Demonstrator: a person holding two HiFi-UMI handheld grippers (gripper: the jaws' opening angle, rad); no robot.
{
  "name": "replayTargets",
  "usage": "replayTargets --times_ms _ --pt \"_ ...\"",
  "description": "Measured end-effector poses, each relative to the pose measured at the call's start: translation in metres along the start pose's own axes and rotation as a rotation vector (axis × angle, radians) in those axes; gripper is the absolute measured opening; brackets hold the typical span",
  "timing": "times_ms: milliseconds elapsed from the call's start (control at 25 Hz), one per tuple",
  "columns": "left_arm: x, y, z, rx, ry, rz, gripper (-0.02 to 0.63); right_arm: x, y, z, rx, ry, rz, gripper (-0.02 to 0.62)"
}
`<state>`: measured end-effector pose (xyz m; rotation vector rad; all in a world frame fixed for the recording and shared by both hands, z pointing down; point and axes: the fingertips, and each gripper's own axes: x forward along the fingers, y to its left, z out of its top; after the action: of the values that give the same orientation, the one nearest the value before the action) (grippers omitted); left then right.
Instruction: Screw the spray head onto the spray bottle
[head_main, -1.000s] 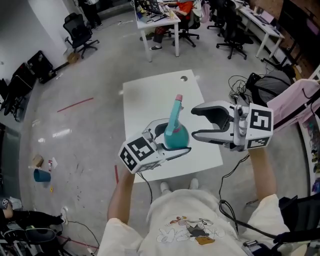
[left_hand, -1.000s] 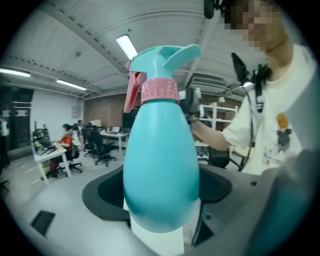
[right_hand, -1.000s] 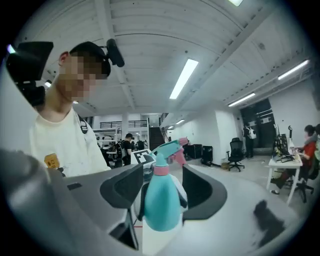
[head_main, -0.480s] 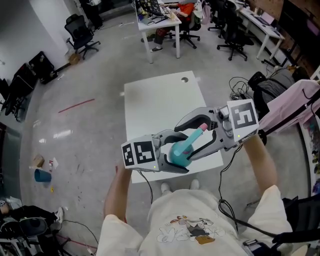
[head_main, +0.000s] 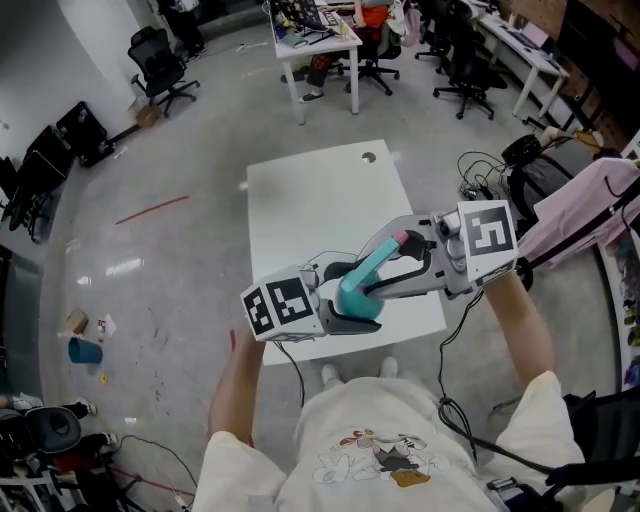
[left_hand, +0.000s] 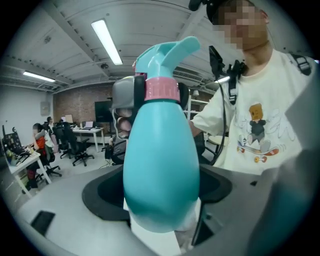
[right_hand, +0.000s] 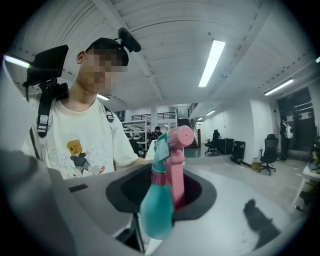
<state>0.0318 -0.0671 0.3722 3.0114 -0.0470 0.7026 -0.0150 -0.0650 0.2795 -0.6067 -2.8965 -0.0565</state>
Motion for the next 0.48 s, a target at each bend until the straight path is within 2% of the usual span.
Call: replayTargets --times_ms 200,480 --pt "-0.008 0.035 -0.002 -0.113 -0.002 0.203 0.405 -0.007 -0.031 -0.001 0.064 -0.007 -0.159 0.135" --pt "-0.01 0.077 -0.01 -0.204 0.017 0.55 0.405 -0.012 -0.058 -0.008 0.076 0.011 -0.408 0.135"
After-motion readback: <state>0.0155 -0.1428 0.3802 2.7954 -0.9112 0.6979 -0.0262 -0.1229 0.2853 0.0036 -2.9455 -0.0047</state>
